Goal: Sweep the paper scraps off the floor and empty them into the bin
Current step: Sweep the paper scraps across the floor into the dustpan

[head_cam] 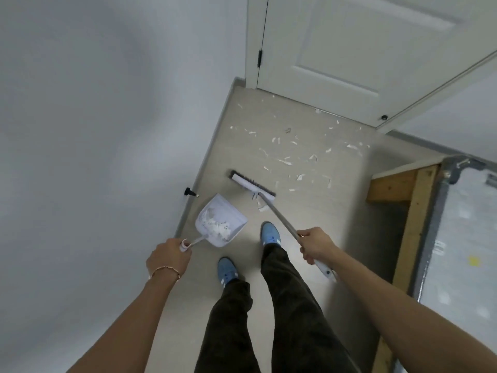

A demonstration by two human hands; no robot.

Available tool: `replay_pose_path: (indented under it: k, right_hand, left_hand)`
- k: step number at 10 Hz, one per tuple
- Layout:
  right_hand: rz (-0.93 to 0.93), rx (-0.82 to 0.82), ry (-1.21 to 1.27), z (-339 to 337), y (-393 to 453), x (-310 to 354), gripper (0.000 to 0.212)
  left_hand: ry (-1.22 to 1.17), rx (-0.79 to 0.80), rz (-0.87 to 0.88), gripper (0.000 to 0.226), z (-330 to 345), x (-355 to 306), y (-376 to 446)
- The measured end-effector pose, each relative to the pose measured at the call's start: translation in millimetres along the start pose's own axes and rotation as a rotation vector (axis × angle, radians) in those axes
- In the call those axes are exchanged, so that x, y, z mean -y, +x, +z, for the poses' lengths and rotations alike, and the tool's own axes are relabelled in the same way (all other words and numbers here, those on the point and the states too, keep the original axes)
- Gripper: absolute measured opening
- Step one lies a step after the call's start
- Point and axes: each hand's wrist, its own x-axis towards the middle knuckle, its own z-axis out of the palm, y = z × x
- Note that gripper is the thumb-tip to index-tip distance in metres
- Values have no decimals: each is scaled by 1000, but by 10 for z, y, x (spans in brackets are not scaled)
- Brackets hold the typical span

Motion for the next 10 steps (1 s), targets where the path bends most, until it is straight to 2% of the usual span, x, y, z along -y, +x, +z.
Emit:
replay_pose_path:
  k: [1, 2, 3, 4, 5, 6, 7, 8, 9, 10]
  right_hand:
    - [56, -71, 217, 65, -70, -168, 35]
    - [45, -123, 236, 116, 0, -187, 30]
    - [59, -134, 138, 235, 109, -123, 23]
    - [106, -47, -21, 516, 117, 43, 9]
    - [66, -51, -85, 952, 35, 126, 16]
    - [66, 12, 49, 1209, 58, 103, 36]
    - [24, 71, 23, 991, -115, 126, 35]
    - [75, 108, 98, 666, -293, 66, 27]
    - [67, 106, 152, 520, -443, 55, 35]
    - [40, -3, 84, 530, -384, 45, 37]
  left_hand:
    - [42, 32, 40, 24, 54, 224, 28]
    - [61, 35, 48, 24, 94, 433, 95]
    - [86, 27, 70, 23, 134, 553, 160]
    - [104, 26, 104, 21, 156, 583, 188]
    - [115, 24, 112, 19, 174, 600, 255]
    - [119, 34, 117, 20, 199, 570, 275]
    - [135, 28, 122, 20, 201, 565, 289]
    - [132, 36, 124, 23, 185, 583, 314]
    - [110, 46, 118, 26, 157, 630, 263]
    - [132, 39, 120, 28, 143, 674, 176]
